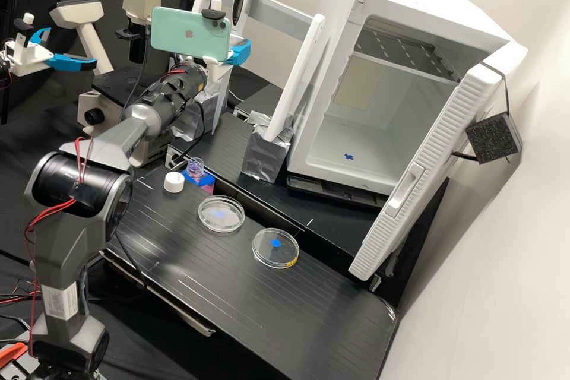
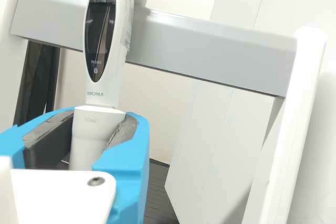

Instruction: Use the pipette

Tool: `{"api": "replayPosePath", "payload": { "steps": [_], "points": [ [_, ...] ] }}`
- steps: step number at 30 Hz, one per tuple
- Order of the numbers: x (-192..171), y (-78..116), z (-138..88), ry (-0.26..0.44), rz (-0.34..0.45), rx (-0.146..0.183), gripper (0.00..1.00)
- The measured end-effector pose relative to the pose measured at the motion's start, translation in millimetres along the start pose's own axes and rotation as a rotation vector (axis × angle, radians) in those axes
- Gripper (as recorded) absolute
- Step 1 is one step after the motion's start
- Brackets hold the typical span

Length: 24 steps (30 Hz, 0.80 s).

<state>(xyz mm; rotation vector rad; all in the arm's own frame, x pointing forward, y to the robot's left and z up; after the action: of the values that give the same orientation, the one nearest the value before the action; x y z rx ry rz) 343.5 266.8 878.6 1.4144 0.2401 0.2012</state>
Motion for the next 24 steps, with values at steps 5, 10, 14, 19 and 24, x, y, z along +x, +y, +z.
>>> {"api": "replayPosePath", "payload": {
  "steps": [5, 10, 14, 19, 24],
  "points": [
    [0.0, 0.0, 0.0, 0.0, 0.0, 0.037, 0.0],
    [-1.1, 0.3, 0.9, -0.001, 0.012, 0.079, 0.0],
    [-4.9, 2.3, 3.0, -0.001, 0.055, 0.091, 0.0],
    [-5.4, 5.1, 3.7, 0.004, 0.098, 0.114, 0.0],
    [-4.8, 9.1, 5.1, 0.001, 0.112, 0.113, 0.0]
  ]
}}
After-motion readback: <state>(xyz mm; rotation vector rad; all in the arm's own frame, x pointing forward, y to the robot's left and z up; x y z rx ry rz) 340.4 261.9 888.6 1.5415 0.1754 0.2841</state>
